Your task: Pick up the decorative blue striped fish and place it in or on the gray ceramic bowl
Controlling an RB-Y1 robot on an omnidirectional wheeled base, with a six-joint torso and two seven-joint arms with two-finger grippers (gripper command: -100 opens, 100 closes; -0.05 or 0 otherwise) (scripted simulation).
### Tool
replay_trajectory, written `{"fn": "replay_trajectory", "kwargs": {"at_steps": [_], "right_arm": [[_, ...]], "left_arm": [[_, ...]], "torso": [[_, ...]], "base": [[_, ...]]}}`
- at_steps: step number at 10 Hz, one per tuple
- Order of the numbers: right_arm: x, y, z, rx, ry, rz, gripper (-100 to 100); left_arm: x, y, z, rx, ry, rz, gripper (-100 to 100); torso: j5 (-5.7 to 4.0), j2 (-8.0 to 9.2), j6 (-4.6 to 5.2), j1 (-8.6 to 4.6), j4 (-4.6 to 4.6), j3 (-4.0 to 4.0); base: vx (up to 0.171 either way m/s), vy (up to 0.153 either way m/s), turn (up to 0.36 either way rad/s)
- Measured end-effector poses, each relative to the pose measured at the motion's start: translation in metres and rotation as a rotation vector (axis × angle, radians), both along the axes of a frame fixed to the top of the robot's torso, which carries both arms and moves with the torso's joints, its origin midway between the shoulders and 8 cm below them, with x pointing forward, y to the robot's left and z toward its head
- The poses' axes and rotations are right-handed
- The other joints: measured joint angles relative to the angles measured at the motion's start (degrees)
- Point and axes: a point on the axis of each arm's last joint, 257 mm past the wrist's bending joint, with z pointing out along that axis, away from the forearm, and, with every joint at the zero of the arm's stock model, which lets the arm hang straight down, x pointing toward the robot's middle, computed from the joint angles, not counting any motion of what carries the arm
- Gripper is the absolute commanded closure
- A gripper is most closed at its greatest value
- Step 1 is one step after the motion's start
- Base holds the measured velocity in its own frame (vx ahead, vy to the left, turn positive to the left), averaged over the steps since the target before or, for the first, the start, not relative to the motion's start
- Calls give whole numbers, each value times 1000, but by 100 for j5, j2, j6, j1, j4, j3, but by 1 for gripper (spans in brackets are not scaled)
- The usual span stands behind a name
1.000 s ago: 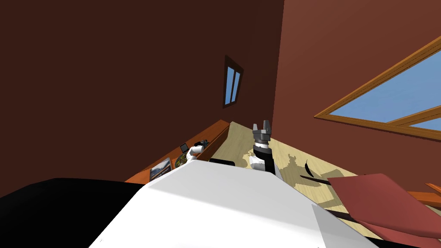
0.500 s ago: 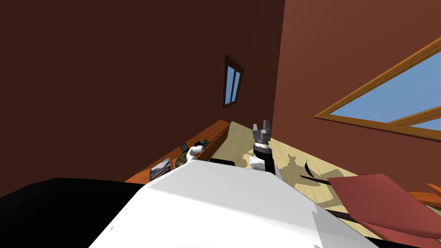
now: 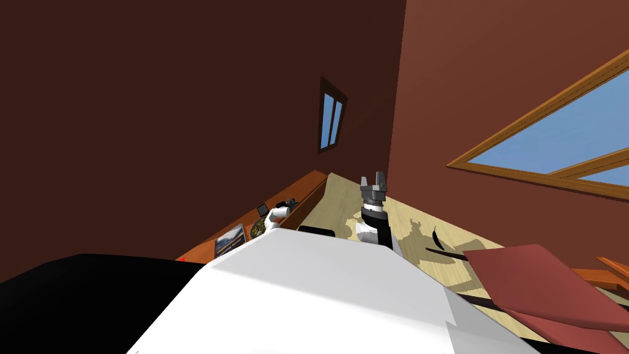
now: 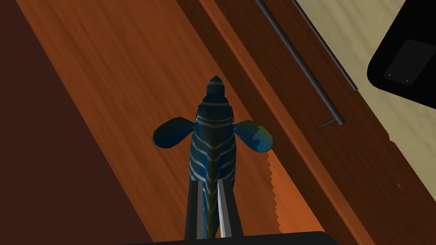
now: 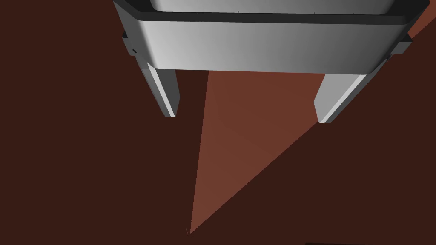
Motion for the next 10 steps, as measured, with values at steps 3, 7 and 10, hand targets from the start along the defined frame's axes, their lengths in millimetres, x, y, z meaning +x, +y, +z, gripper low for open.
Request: {"fn": "replay_trajectory", "kwargs": {"at_steps": [3,7,10], "right_arm": [[0,0,0,0,0,0,0],[0,0,0,0,0,0,0],[0,0,0,0,0,0,0]], "left_arm": [[-2,14,4,32,0,-5,100],[-4,41,19,89,-6,-4,100],[-7,55,33,131,-16,2,100]], "torso": [[-11,33,2,-67,4,18],[-18,45,4,-76,12,27],[-21,62,3,-73,17,38]], "base": [[-107,-149,-10],[-116,-148,-5],[-147,-150,1]]}}
